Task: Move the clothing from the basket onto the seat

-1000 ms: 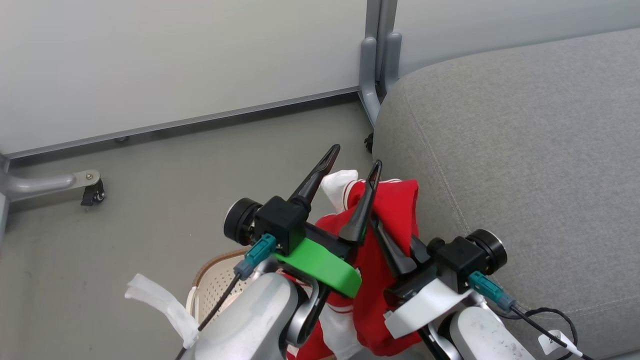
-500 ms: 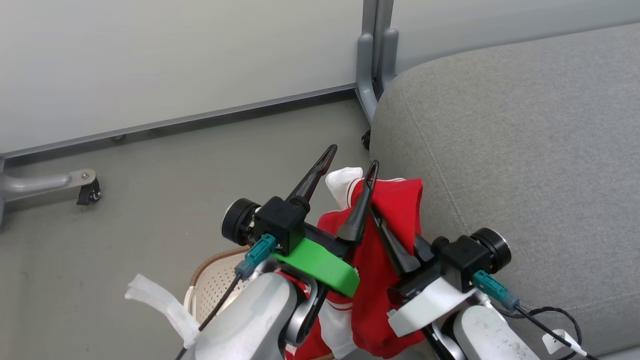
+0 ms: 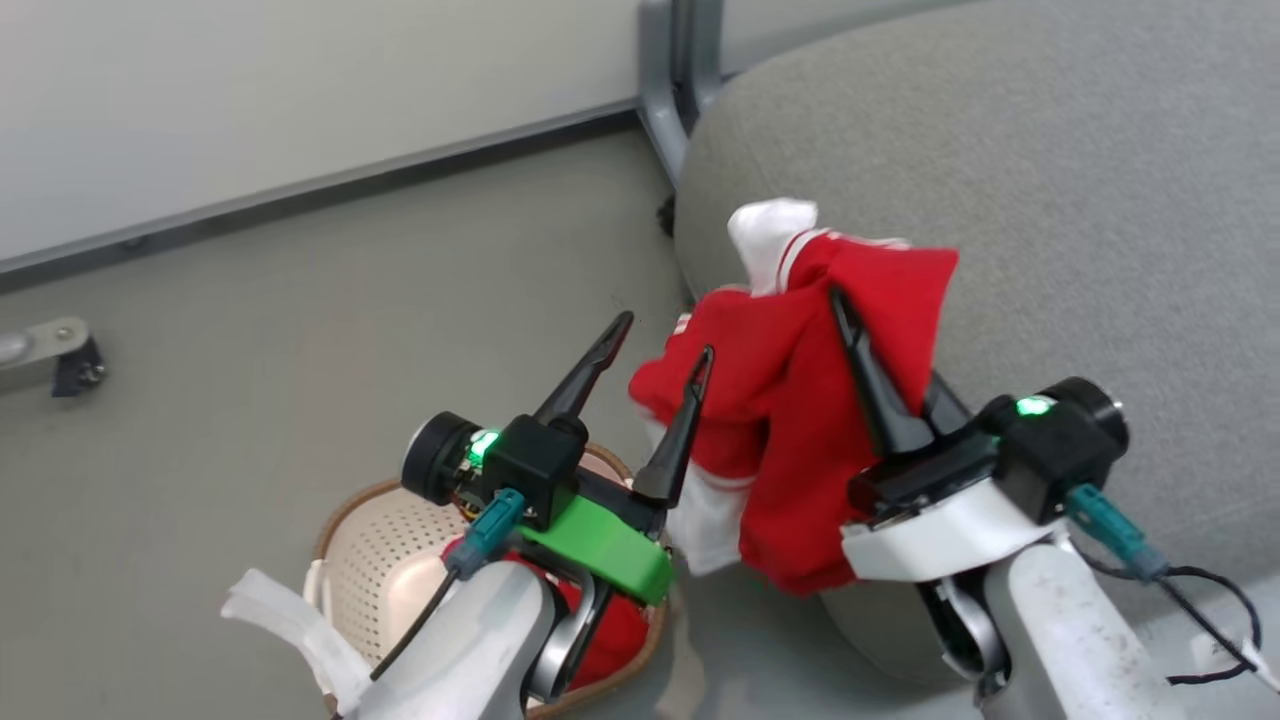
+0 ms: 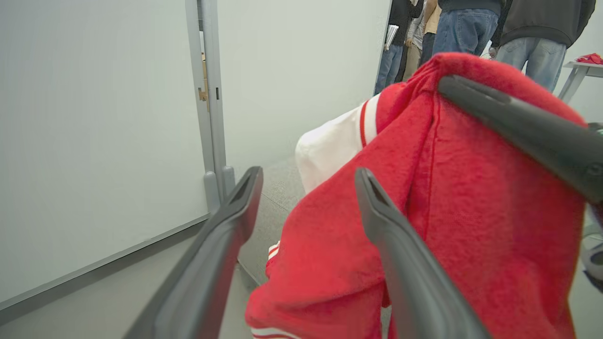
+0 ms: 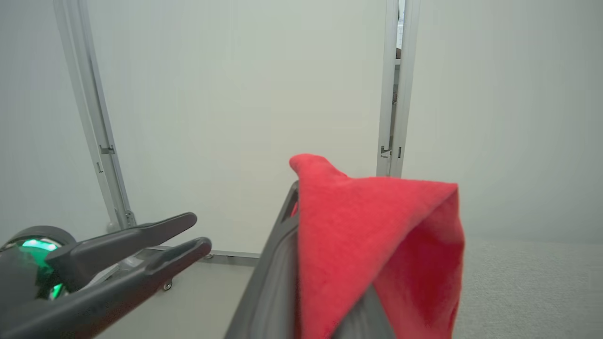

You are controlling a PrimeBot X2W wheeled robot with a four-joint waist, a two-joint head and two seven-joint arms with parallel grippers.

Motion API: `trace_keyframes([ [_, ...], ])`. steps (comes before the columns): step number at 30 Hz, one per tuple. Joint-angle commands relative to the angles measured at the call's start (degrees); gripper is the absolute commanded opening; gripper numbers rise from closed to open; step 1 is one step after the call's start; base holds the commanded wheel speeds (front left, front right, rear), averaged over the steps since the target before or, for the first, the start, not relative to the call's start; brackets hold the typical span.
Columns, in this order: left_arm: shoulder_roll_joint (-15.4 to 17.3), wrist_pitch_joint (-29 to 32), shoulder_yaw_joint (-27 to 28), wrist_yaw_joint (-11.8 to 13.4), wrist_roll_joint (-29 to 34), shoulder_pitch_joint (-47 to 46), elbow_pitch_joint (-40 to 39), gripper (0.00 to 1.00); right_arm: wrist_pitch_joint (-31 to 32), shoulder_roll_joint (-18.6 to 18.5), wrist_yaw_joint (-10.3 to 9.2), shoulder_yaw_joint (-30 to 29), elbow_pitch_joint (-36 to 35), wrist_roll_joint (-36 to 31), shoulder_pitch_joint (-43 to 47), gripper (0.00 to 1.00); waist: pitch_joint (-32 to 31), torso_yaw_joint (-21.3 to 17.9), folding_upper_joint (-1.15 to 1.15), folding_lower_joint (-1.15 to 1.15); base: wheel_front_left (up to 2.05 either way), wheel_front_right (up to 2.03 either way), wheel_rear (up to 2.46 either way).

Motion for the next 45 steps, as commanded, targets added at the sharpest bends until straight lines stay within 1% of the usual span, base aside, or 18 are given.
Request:
trace_keyframes([
  [1, 0.8, 0.0, 0.8, -0.3, 1.4, 0.6, -0.8, 1.00, -0.2, 0.0, -0.02, -0.9, -1.1, -0.3, -0.7, 0.00, 5.0, -5.2, 0.00, 0.00, 0.00, 0.00, 0.00],
  [4, 1.6, 0.0, 2.5, -0.5, 4.4, 2.4, -2.6, 1.00, -0.2, 0.0, -0.02, -3.2, -3.7, -0.6, -0.4, 0.00, 7.1, -7.9, 0.00, 0.00, 0.00, 0.00, 0.00],
  [7, 2.5, 0.0, 5.2, 0.1, 6.5, 4.8, -4.6, 1.00, -0.2, 0.5, -0.02, -5.3, -6.2, 0.7, 0.2, 0.00, 9.0, -10.6, 0.00, 0.00, 0.00, 0.00, 0.00],
  [12, 4.4, 0.0, 10.1, -1.5, 8.7, 9.9, -8.1, 1.00, -0.2, 1.0, -0.02, -7.0, -9.5, 2.7, 0.2, 0.00, 12.0, -14.4, 0.00, 0.00, 0.00, 0.00, 0.00],
  [14, 5.4, 0.0, 11.9, -1.0, 10.1, 11.2, -9.0, 1.00, -0.2, 1.1, -0.02, -7.3, -10.6, 2.4, -0.3, 0.00, 13.4, -15.4, 0.00, 0.00, 0.00, 0.00, 0.00],
  [17, 6.3, 0.0, 13.9, -0.6, 12.0, 12.4, -10.3, 1.00, -0.2, 1.1, -0.02, -8.3, -11.8, 3.1, -1.4, 0.00, 15.8, -16.3, 0.00, 0.00, 0.00, 0.00, 0.00],
  [21, 7.9, 0.0, 15.5, -0.5, 14.5, 13.0, -12.1, 1.00, -0.2, 1.3, -0.01, -11.4, -13.3, 8.6, -4.6, 0.00, 20.1, -16.5, 0.00, 0.00, 0.00, 0.00, 0.00],
  [23, 8.8, 0.0, 16.1, -1.0, 15.4, 12.6, -12.8, 1.00, -0.2, 1.3, -0.02, -13.8, -13.5, 10.9, -7.8, 0.00, 22.6, -16.2, 0.00, 0.00, 0.00, 0.00, 0.00],
  [26, 9.5, 0.0, 16.8, -1.1, 16.8, 10.7, -13.4, 1.00, -0.2, 1.1, -0.02, -16.6, -12.8, 11.8, -12.9, 0.00, 26.4, -15.1, 0.00, 0.00, 0.00, 0.00, 0.00],
  [30, 9.9, 0.0, 16.7, -1.5, 18.3, 8.0, -13.8, 1.00, -0.2, -3.0, -0.02, -22.0, -10.0, 13.8, -20.4, 0.00, 31.2, -12.3, 0.00, 0.00, 0.00, 0.00, 0.00],
  [36, 9.4, 0.0, 16.9, -1.5, 19.5, 5.1, -14.6, 1.00, -0.2, -10.6, -0.02, -28.0, -0.2, 15.8, -31.1, 0.00, 36.0, -8.1, 0.00, 0.00, 0.00, 0.00, 0.00],
  [40, 8.4, 0.0, 17.2, -1.7, 18.7, 4.3, -14.8, 1.00, -0.2, -14.5, -0.02, -28.6, 8.8, 16.1, -36.1, 0.00, 38.1, -6.0, 0.00, 0.00, 0.00, 0.00, 0.00],
  [44, 7.8, 0.0, 16.8, -2.5, 18.8, 3.3, -14.1, 1.00, -0.2, -16.1, -0.02, -28.9, 18.5, 16.2, -38.9, 0.00, 39.2, -4.3, 0.00, 0.00, 0.00, 0.00, 0.00],
  [45, 7.4, 0.0, 16.7, -2.9, 18.6, 3.0, -13.7, 1.00, -0.2, -16.4, -0.02, -28.5, 20.7, 15.9, -39.1, 0.09, 39.2, -3.7, 0.00, 0.00, 0.00, 0.00, 0.00],
])
